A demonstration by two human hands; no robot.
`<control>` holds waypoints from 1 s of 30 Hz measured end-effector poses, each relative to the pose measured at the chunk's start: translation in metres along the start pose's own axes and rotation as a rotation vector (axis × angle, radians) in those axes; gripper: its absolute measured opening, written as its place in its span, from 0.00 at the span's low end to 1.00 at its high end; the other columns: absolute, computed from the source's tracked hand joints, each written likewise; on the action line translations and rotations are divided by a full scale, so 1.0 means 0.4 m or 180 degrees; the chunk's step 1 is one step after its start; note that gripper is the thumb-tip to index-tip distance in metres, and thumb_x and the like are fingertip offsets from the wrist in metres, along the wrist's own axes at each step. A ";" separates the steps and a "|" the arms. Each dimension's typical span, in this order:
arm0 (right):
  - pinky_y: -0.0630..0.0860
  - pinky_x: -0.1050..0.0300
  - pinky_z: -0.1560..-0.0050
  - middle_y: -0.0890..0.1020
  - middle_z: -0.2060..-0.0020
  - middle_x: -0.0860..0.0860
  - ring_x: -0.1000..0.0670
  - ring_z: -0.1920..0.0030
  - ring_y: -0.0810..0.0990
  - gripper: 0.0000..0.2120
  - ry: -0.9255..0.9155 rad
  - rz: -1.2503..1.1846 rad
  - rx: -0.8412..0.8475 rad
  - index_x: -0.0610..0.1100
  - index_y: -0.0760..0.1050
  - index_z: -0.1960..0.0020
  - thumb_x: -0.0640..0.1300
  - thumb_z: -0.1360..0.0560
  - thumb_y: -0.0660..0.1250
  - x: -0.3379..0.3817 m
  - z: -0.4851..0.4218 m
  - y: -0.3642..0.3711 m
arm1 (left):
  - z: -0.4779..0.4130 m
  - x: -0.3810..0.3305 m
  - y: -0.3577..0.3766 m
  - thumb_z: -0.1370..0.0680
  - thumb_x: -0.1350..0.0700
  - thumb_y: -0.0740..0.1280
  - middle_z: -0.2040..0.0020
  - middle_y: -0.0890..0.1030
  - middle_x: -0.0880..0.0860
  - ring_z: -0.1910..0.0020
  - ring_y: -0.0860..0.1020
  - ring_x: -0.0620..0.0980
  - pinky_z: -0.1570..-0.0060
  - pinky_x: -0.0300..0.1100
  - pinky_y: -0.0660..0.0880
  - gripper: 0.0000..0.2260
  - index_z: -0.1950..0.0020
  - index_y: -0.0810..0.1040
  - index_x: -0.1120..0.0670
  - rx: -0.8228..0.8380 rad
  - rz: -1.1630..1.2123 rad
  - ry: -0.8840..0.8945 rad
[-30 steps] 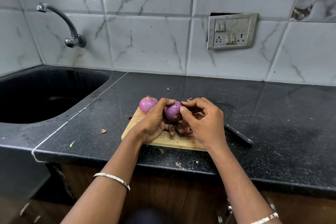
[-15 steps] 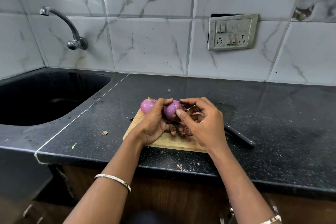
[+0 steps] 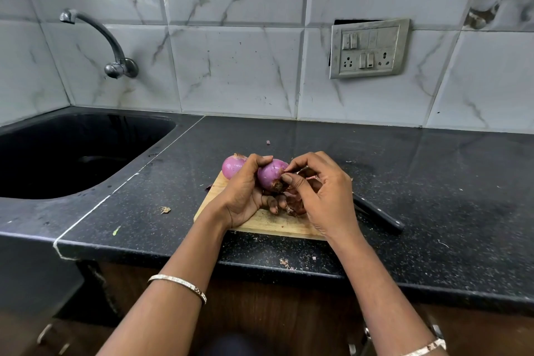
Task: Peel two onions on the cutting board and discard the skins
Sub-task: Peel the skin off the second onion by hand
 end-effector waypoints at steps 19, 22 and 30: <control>0.70 0.67 0.52 0.77 0.55 0.52 0.56 0.53 0.75 0.04 -0.0201 0.0382 0.0215 0.42 0.78 0.51 0.34 0.22 0.68 0.010 0.001 0.022 | -0.002 -0.003 0.000 0.17 0.51 0.55 0.62 0.79 0.62 0.74 0.76 0.54 0.81 0.38 0.72 0.16 0.49 0.78 0.60 0.0006 -0.0193 0.0088; 0.69 0.65 0.52 0.75 0.53 0.50 0.52 0.53 0.73 0.03 -0.0231 0.0476 0.0311 0.41 0.75 0.50 0.34 0.21 0.65 0.008 0.001 0.033 | -0.003 0.000 0.000 0.17 0.50 0.56 0.62 0.79 0.63 0.74 0.76 0.55 0.80 0.39 0.73 0.17 0.47 0.77 0.61 0.0019 -0.0216 0.0075; 0.70 0.64 0.52 0.76 0.55 0.51 0.52 0.53 0.74 0.05 -0.0092 0.0294 0.0215 0.42 0.72 0.50 0.33 0.21 0.63 0.006 0.002 0.021 | -0.003 0.001 -0.008 0.17 0.48 0.55 0.63 0.80 0.62 0.76 0.76 0.53 0.81 0.37 0.72 0.20 0.52 0.79 0.62 -0.0087 -0.0048 0.0029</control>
Point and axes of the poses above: each hand's wrist, its own z-axis away from the middle knuckle, its own y-axis out of the palm, x = y × z, the point moved 10 cm from there along -z, towards the middle knuckle
